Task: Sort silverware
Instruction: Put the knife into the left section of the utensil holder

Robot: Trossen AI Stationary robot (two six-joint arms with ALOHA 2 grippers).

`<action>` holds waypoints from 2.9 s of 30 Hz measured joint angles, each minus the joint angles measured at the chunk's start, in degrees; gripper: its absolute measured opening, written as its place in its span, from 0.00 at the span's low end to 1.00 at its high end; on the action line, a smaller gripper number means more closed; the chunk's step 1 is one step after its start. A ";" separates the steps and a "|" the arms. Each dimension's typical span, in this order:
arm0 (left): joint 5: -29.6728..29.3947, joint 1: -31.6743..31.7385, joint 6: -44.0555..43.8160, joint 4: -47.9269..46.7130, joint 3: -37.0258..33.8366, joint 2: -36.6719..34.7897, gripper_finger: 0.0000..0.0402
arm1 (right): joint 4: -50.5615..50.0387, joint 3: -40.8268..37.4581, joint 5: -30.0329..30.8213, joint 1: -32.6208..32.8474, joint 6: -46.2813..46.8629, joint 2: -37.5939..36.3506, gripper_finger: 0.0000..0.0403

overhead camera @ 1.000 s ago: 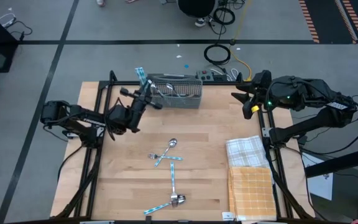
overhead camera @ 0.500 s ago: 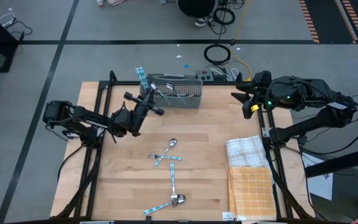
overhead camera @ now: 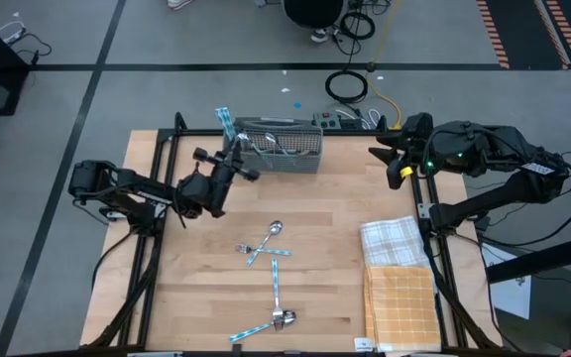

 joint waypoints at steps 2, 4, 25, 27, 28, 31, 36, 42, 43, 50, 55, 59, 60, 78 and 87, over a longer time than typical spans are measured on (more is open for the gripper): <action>-0.72 0.08 0.07 -0.01 0.00 0.01 0.08 | 0.00 0.00 0.00 0.02 0.10 0.00 0.39; -0.86 0.33 0.08 -0.01 0.00 0.01 0.08 | 0.00 0.00 0.00 0.01 0.53 0.00 0.39; 15.88 3.23 -1.60 0.03 1.95 0.49 0.08 | 0.00 0.00 0.07 0.00 0.35 0.00 0.39; 15.28 3.23 -1.60 -0.08 1.95 0.49 0.08 | 0.00 0.00 0.07 0.00 0.26 0.00 0.39; 15.23 3.24 -1.60 -0.56 1.95 0.49 0.08 | 0.00 0.00 0.07 0.00 0.24 0.00 0.39; 15.22 3.33 -1.62 -1.43 1.77 0.75 0.08 | 0.02 0.00 0.07 0.01 0.33 0.00 0.39; 14.59 3.45 -1.86 -1.48 -0.43 0.82 0.08 | 0.04 0.00 0.09 0.02 0.44 0.00 0.39; 14.94 4.71 -1.85 -1.43 -0.72 0.82 0.08 | 0.18 0.00 0.09 0.00 0.46 0.00 0.39; 14.97 4.97 -1.81 -1.43 -0.72 0.82 0.08 | 0.26 0.00 0.09 0.00 0.46 0.00 0.39; 14.37 5.27 -1.53 -1.40 -0.72 0.82 0.08 | 0.39 0.00 0.08 0.02 1.20 0.00 0.39; 12.59 5.33 1.00 -1.43 -0.74 0.82 0.10 | 0.38 0.00 0.07 0.02 1.31 0.00 0.39; 11.28 5.55 2.09 -1.50 -0.76 0.82 0.16 | 0.39 0.00 0.07 0.02 1.07 0.00 0.39; 11.16 5.74 2.65 -1.50 -0.76 0.82 0.18 | 0.37 0.00 0.07 0.02 1.05 0.00 0.39; 10.57 10.00 2.59 -0.45 -0.76 0.84 0.23 | 0.27 0.00 0.09 0.01 0.22 0.02 0.39; 10.56 12.73 4.35 -5.80 -0.72 0.83 0.23 | 0.28 0.00 0.00 0.00 1.38 0.02 0.39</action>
